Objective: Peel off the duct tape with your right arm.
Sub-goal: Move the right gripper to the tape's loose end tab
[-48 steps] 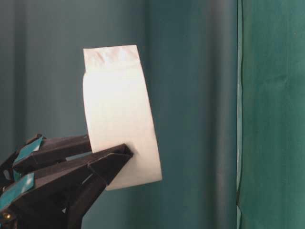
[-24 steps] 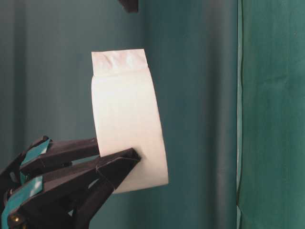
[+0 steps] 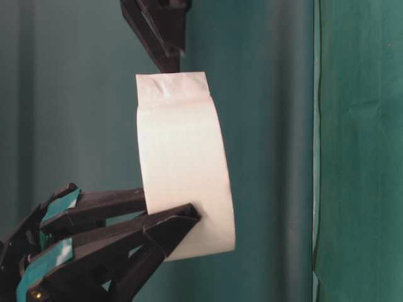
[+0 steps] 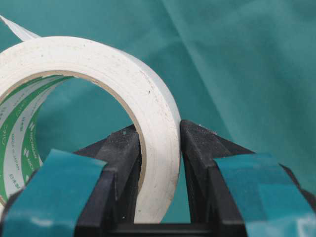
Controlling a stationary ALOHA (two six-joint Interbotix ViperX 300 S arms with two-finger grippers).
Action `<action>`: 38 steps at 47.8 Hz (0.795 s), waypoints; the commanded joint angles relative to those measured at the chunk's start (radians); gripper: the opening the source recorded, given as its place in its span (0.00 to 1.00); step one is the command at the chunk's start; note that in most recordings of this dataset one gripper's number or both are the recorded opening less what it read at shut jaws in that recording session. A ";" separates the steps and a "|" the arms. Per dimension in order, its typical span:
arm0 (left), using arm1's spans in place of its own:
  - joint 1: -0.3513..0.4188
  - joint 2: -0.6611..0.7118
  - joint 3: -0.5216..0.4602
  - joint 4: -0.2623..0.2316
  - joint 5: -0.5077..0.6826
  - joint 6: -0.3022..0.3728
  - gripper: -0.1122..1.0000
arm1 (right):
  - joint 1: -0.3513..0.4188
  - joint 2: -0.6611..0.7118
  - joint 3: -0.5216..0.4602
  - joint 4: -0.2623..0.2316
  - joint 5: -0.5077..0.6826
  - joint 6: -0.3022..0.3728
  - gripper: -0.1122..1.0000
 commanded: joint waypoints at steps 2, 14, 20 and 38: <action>-0.002 -0.021 -0.017 0.003 -0.009 0.003 0.29 | 0.009 0.021 -0.043 -0.003 -0.018 0.002 0.72; -0.002 -0.020 -0.015 0.003 -0.009 0.003 0.29 | 0.009 0.049 -0.057 -0.003 -0.052 0.000 0.72; -0.003 -0.018 -0.017 0.003 -0.009 0.003 0.29 | 0.009 0.049 -0.057 -0.003 -0.066 0.000 0.69; -0.003 -0.017 -0.017 0.003 -0.009 0.003 0.29 | 0.023 0.051 -0.055 -0.009 -0.060 0.000 0.06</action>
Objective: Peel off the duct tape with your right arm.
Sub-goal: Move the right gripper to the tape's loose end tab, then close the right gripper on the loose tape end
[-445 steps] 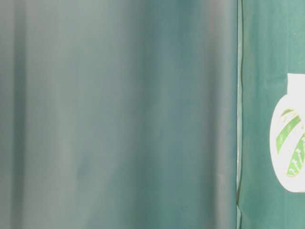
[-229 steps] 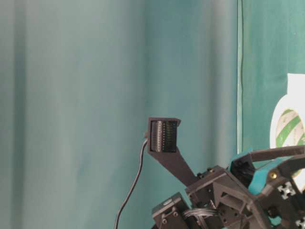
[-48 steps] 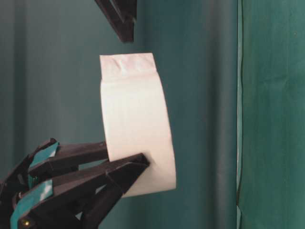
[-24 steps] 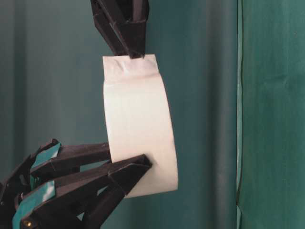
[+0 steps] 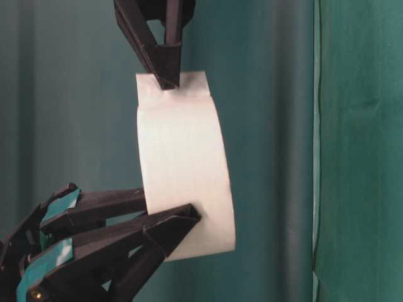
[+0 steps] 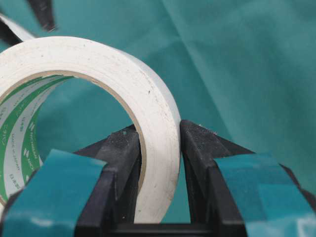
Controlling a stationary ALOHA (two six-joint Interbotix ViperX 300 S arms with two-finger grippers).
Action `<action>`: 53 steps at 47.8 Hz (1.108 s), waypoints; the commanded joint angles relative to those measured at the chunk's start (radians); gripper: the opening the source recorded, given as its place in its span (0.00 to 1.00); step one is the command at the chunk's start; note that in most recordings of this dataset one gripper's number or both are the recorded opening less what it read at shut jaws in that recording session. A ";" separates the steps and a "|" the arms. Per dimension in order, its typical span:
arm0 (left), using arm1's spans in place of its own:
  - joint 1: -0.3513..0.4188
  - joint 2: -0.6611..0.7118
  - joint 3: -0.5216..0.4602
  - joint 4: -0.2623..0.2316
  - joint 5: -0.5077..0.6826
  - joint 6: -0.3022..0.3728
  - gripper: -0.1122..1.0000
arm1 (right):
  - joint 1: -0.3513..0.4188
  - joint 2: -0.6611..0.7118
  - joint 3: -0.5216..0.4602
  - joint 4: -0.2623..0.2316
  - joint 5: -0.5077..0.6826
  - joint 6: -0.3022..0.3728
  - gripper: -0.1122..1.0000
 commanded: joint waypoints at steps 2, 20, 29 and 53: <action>-0.003 -0.018 -0.017 0.003 -0.009 0.002 0.29 | 0.012 -0.006 -0.020 -0.011 -0.006 0.000 0.03; -0.002 -0.017 -0.017 0.003 -0.008 -0.002 0.29 | 0.015 -0.006 -0.017 -0.017 -0.012 0.002 0.01; 0.000 -0.009 -0.015 0.003 -0.005 -0.002 0.29 | 0.015 -0.006 -0.012 -0.017 -0.012 0.002 0.01; 0.049 -0.002 -0.003 0.003 0.021 -0.005 0.29 | 0.026 -0.009 0.009 -0.017 -0.041 0.025 0.01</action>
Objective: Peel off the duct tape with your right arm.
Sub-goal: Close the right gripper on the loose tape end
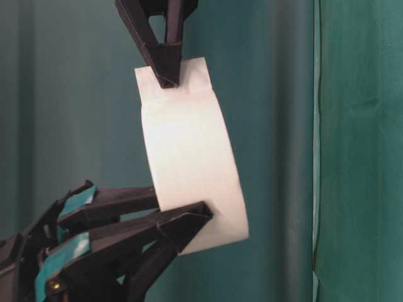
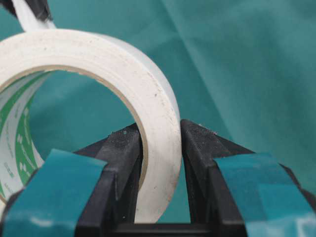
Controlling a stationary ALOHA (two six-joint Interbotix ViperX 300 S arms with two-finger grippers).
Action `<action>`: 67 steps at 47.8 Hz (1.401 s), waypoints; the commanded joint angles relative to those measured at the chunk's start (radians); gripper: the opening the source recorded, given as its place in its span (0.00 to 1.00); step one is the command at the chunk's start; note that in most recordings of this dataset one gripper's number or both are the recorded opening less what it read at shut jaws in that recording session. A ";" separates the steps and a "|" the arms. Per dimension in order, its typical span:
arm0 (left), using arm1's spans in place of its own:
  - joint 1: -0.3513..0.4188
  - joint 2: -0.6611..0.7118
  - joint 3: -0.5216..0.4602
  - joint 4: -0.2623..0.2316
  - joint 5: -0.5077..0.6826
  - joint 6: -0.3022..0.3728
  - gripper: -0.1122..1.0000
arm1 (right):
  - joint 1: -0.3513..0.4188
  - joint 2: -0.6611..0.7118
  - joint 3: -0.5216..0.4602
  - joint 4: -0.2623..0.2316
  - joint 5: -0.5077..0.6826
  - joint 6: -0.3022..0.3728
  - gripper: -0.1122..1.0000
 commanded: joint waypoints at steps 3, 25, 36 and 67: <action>0.021 -0.014 -0.009 0.003 0.000 -0.003 0.29 | 0.018 -0.011 -0.008 -0.003 -0.014 0.002 0.01; 0.035 -0.014 -0.009 0.003 0.015 -0.005 0.29 | 0.043 -0.008 -0.008 -0.003 -0.026 0.005 0.01; 0.035 -0.014 -0.014 0.003 0.015 -0.005 0.29 | 0.048 0.012 -0.014 0.000 -0.031 0.021 0.01; 0.046 -0.018 -0.011 0.003 0.015 -0.021 0.29 | 0.071 0.046 -0.049 -0.003 -0.032 0.032 0.01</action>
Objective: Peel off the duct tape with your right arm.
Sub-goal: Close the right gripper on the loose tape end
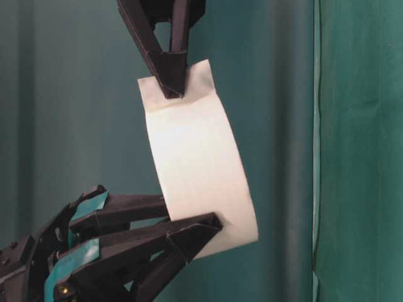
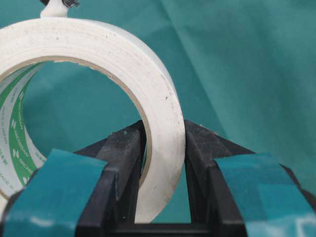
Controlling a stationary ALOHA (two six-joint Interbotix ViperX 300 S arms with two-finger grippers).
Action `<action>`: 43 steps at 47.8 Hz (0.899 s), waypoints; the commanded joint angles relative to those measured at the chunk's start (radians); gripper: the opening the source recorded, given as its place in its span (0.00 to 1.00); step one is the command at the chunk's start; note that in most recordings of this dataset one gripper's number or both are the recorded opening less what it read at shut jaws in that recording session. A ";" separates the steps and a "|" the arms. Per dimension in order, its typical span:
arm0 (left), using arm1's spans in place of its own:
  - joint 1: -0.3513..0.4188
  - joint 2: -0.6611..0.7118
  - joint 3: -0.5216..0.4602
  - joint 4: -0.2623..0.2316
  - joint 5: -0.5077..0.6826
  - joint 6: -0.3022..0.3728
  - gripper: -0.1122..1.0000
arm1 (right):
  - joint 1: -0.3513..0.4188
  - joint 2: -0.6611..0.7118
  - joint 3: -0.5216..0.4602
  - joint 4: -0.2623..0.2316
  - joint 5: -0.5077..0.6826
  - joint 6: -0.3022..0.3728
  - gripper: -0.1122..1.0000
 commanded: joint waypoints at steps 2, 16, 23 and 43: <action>0.031 -0.020 -0.014 0.005 -0.008 -0.009 0.29 | 0.031 -0.005 -0.028 -0.006 -0.003 0.002 0.01; 0.037 -0.025 -0.005 0.005 -0.003 -0.044 0.29 | 0.035 -0.023 -0.018 -0.006 0.012 0.002 0.01; 0.037 -0.034 0.009 0.005 -0.003 -0.046 0.29 | 0.035 -0.051 -0.003 -0.005 0.035 0.002 0.01; 0.031 -0.040 0.012 0.005 -0.011 -0.046 0.29 | 0.035 -0.063 0.011 -0.002 0.044 0.002 0.01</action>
